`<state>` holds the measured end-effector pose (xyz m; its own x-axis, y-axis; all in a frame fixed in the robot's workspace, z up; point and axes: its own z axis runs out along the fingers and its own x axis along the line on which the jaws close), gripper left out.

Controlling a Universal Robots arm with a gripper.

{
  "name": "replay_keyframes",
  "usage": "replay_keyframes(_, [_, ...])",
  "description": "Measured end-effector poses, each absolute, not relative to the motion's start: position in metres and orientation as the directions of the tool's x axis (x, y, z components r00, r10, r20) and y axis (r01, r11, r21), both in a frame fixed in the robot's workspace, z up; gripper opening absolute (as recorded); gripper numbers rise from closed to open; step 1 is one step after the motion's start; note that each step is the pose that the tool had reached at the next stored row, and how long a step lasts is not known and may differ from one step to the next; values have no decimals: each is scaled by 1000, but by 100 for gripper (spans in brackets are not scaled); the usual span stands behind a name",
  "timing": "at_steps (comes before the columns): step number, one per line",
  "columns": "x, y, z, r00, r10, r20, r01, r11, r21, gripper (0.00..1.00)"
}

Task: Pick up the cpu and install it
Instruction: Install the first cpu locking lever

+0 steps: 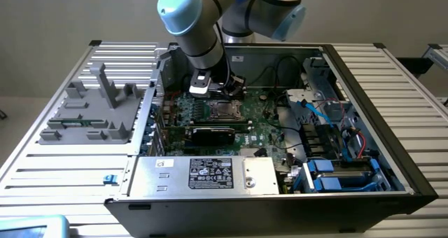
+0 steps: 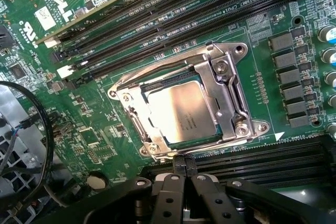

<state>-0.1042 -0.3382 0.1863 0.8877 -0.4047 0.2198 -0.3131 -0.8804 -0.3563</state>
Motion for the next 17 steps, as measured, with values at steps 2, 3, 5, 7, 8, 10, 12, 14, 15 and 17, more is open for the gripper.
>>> replay_keyframes(2, [-104,-339,186,889,-402,220,-310,-881,-356,11])
replay_keyframes(3, [-103,-339,186,890,-400,220,-309,-882,-356,11])
replay_keyframes(5, [-102,-339,186,891,-397,220,-306,-883,-356,11])
replay_keyframes(7, [-102,-339,186,893,-394,220,-302,-884,-356,11])
replay_keyframes(8, [-102,-339,186,893,-392,220,-301,-885,-356,11])
replay_keyframes(10, [-101,-339,186,895,-389,220,-297,-886,-356,11])
replay_keyframes(12, [-101,-340,186,896,-385,220,-294,-887,-356,11])
replay_keyframes(14, [-101,-340,186,898,-381,220,-290,-888,-357,11])
replay_keyframes(15, [-101,-340,186,899,-379,220,-288,-889,-356,11])
replay_keyframes(17, [-101,-341,186,900,-376,220,-285,-890,-356,11])
